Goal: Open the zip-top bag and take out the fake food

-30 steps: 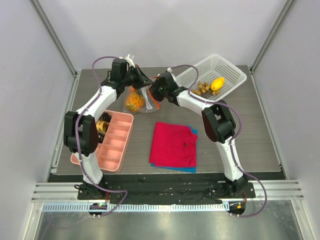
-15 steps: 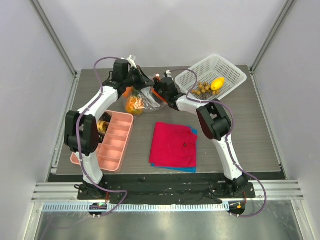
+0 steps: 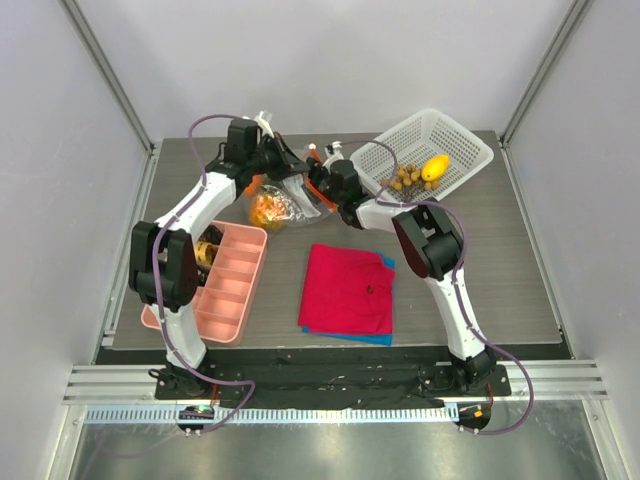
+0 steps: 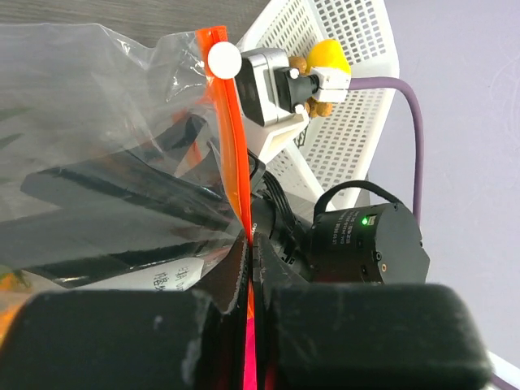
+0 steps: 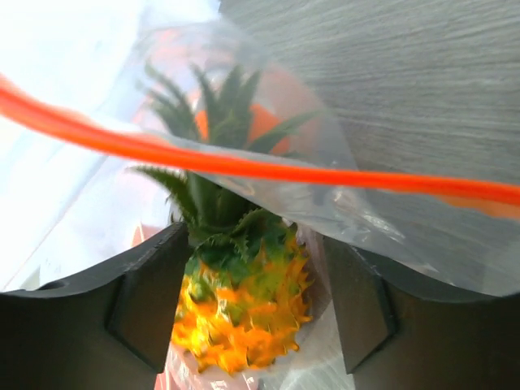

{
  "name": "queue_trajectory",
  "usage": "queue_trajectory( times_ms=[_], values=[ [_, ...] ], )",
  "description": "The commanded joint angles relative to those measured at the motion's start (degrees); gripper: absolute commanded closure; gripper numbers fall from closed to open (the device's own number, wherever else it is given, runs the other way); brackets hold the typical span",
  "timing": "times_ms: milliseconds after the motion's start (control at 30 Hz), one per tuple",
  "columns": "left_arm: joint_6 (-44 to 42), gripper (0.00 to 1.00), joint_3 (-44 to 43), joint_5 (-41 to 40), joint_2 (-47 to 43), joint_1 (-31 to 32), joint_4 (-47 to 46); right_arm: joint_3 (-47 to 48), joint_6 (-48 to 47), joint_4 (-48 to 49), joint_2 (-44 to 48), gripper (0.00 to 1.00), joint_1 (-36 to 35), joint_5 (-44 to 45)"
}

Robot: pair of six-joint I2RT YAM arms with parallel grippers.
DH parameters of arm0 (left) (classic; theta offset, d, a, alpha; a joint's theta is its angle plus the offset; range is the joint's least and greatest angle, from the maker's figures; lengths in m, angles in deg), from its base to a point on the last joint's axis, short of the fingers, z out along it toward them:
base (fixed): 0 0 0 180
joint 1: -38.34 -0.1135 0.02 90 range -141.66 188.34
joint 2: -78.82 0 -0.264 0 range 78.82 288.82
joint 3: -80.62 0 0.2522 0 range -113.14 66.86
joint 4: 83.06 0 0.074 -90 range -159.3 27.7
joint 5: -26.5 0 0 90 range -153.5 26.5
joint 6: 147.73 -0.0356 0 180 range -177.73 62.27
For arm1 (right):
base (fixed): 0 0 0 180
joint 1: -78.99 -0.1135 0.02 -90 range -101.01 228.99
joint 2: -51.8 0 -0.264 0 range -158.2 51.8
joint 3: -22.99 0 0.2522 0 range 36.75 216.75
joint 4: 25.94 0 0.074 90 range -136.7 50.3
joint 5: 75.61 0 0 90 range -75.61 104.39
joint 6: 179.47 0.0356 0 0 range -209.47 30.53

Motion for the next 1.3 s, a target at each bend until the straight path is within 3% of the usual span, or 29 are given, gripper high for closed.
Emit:
queue_trajectory(
  times_ms=[0, 200, 267, 367, 833, 1100, 1200, 1267],
  values=[
    [-1.44, 1.00, -0.75, 0.82, -1.00, 0.10, 0.37, -0.58, -2.12, 8.02, 2.75, 0.29, 0.17, -6.57],
    [-1.53, 1.00, -1.01, 1.08, -1.09, -0.34, 0.46, -3.29, -4.15, 8.72, 4.24, 0.13, 0.43, -9.84],
    [-1.44, 1.00, -1.10, 1.25, -1.00, -0.60, 0.63, -5.92, -2.57, 14.07, 5.47, 0.09, 0.52, -10.37],
    [-1.00, 1.00, -1.36, 1.95, -0.83, -0.69, 0.54, -2.80, -3.18, 12.51, 4.60, 0.02, 0.52, -10.01],
    [-0.56, 1.00, -1.27, 3.28, -1.09, -0.69, 0.19, 13.92, -3.01, 8.46, -7.44, 0.02, 0.00, -16.26],
    [-0.74, 1.00, -0.92, 3.01, -1.27, -0.69, 0.28, 22.36, -0.03, 11.71, -14.30, 0.27, -1.32, -16.26],
    [-1.00, 1.00, -1.01, 3.01, -1.35, -0.69, 0.37, 22.54, 1.39, 14.34, -14.83, 0.45, -1.23, -16.26],
    [-1.00, 1.00, -0.83, 2.66, -1.70, -0.95, 0.37, 21.49, 0.95, 15.14, -13.79, 0.65, -1.24, -16.26]
  ],
)
